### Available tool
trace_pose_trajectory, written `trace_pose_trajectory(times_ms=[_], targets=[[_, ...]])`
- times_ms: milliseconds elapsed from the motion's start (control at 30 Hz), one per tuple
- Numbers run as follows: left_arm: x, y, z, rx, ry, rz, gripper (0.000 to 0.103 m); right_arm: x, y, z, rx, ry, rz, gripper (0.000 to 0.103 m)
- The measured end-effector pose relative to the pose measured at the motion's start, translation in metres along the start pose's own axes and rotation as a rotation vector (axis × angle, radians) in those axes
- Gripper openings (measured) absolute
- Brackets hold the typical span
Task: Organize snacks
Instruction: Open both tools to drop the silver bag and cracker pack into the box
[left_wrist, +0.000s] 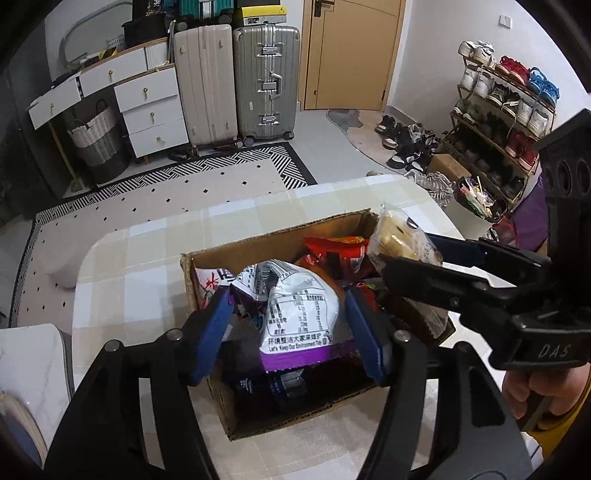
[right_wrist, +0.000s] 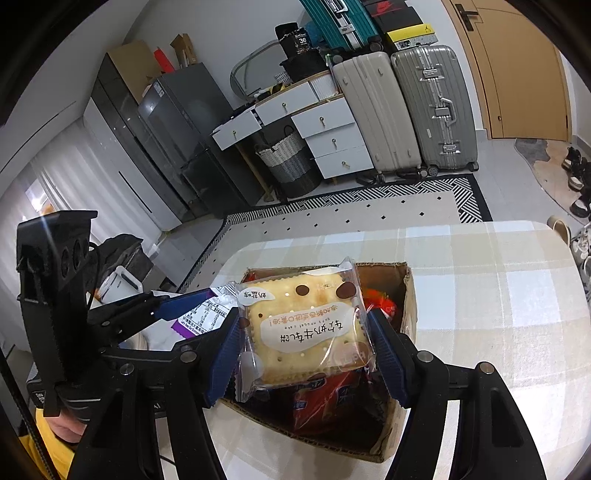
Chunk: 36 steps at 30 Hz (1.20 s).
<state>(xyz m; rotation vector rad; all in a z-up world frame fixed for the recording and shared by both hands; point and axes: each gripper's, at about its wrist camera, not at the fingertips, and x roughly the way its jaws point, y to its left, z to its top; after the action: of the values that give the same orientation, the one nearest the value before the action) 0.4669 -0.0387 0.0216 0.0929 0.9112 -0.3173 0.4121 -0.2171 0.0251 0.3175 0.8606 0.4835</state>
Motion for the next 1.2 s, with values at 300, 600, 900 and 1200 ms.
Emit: trace_pose_trajectory(times_ms=[300,600,900,1200], targets=[[-0.042,-0.001,-0.022,0.051,-0.011,0.050,0.078,-0.009,0.005,0.000,-0.004,-0.015,-0.005,0.068],[-0.089,0.019,-0.032,-0.005,-0.058,0.074,0.078,-0.021,0.019,-0.003,-0.028,-0.030,-0.001,0.068],[-0.107,0.020,-0.038,-0.033,-0.065,0.081,0.078,-0.004,0.023,-0.008,-0.047,0.017,-0.053,0.070],[-0.125,0.024,-0.050,-0.107,-0.082,0.104,0.082,-0.001,0.010,-0.012,-0.015,0.015,-0.104,0.084]])
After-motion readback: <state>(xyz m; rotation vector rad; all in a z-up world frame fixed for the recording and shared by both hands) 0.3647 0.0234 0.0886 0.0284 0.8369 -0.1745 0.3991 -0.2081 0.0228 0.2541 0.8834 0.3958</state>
